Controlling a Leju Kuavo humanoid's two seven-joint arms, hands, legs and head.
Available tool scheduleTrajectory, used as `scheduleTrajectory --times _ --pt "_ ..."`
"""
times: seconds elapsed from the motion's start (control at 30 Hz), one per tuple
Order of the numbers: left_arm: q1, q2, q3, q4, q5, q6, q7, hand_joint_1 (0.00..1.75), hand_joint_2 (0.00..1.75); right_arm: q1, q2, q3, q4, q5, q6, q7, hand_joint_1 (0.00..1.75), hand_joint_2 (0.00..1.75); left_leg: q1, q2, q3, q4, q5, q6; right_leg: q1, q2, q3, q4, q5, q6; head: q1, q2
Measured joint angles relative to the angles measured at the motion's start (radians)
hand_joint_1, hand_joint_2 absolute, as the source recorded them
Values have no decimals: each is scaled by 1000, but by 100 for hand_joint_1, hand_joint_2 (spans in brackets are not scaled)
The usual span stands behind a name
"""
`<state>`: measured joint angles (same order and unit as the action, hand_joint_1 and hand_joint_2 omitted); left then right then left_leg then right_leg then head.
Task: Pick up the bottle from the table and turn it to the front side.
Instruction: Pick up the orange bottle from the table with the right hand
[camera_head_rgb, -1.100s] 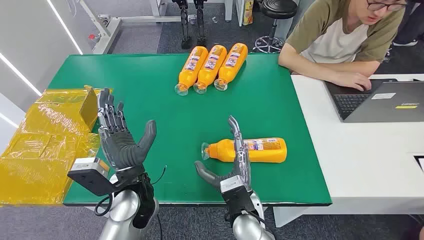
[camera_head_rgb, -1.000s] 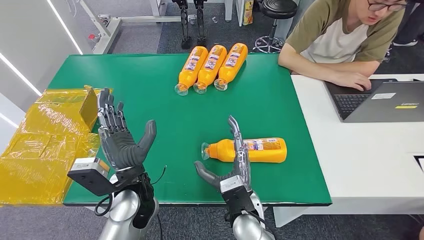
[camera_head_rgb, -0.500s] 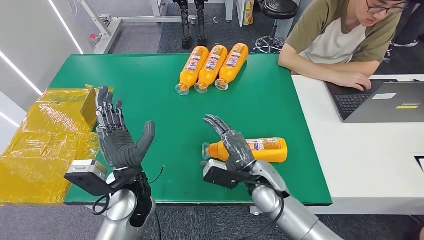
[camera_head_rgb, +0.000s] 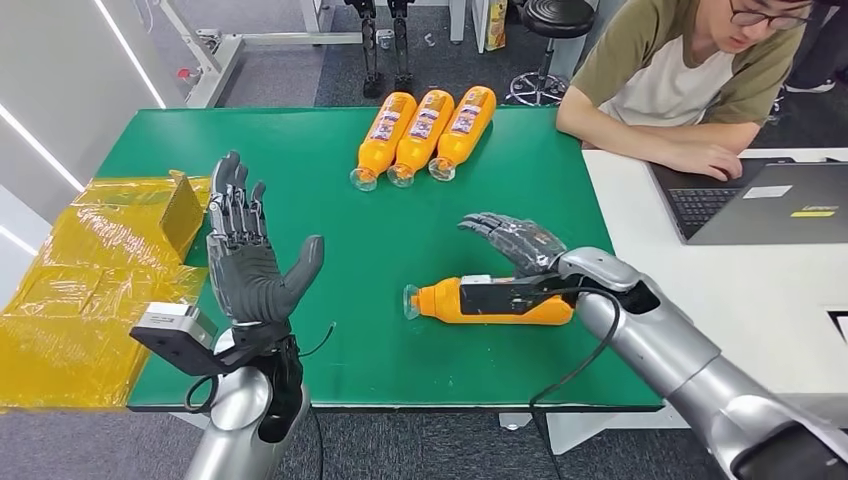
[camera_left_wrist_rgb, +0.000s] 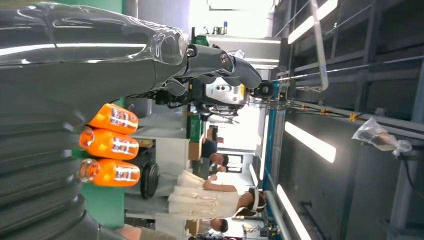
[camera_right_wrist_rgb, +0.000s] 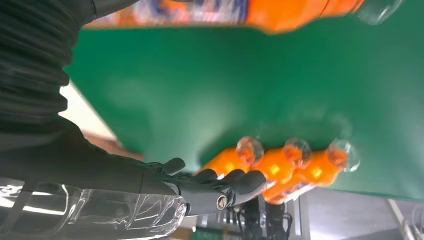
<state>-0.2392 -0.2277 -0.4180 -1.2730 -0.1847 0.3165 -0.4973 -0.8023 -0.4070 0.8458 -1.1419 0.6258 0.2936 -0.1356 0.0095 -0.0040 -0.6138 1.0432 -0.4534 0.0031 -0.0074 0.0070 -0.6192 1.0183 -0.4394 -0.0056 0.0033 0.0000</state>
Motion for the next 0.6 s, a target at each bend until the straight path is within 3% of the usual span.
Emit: scheduleTrajectory --times 0.3,0.6 --pt "-8 -5 -1 0 -1 -5 4 0 175 -94 -47 73 22 -17 26 5 0 175 0 0 0 0 0 0 0 0 0 0 0 0 0 0" --pt "-19 -8 -24 0 7 -17 19 0 175 -184 -97 194 34 -149 219 19 0 175 0 -1 0 0 0 0 0 -1 0 0 0 0 0 0"
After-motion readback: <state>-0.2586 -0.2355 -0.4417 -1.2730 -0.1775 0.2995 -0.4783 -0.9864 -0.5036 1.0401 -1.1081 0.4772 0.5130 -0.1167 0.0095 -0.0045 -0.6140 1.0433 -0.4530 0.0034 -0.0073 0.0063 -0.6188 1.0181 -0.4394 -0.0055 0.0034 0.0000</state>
